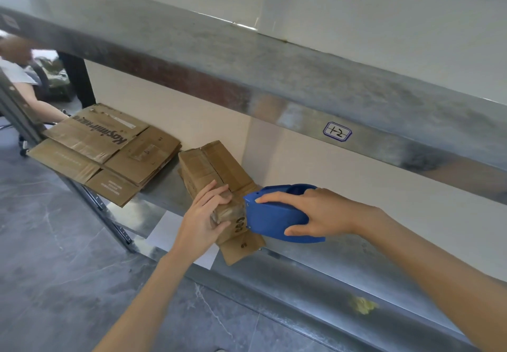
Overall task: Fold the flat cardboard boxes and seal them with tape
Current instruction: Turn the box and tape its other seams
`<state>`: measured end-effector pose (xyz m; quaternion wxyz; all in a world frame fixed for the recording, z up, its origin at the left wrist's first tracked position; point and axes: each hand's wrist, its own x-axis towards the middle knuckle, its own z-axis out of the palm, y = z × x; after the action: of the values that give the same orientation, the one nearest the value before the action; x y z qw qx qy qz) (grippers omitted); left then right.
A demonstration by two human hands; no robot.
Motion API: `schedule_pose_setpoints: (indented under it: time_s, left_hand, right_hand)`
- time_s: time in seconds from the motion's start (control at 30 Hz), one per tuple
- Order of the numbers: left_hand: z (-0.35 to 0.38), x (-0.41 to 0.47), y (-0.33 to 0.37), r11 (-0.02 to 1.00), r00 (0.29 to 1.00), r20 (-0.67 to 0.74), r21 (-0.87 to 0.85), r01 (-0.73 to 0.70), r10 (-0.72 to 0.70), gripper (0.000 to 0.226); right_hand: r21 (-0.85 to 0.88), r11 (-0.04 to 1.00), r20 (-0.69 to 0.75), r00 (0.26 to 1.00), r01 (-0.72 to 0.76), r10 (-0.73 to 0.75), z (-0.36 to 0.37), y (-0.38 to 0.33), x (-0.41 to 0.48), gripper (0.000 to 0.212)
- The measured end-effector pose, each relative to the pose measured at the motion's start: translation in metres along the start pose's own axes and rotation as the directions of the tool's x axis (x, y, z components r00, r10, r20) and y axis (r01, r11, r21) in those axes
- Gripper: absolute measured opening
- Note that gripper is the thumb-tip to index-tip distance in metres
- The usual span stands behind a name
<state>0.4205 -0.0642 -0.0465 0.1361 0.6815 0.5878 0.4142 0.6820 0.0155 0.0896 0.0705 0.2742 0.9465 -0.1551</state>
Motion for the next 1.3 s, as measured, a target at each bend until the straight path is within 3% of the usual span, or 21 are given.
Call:
schedule_pose_setpoints:
  time_s: [0.33,0.73,1.3]
  left_hand:
    - [-0.015,-0.003,-0.013,0.997,1.0,0.03,-0.077,-0.001,0.004,0.045]
    - [-0.018,-0.003,-0.015,0.997,0.999,0.035,-0.077,-0.007,0.01,0.045]
    - [-0.016,-0.004,-0.012,0.996,1.0,0.027,-0.086,-0.013,0.016,0.05]
  right_hand:
    - [0.143,0.99,0.07,0.998,-0.002,-0.008,-0.009,0.014,0.018,0.066]
    - [0.127,0.965,0.045,0.973,-0.23,0.226,-0.022,0.065,-0.031,0.065]
    - [-0.211,0.902,-0.162,0.923,-0.377,0.348,0.026,0.006,0.022,0.07]
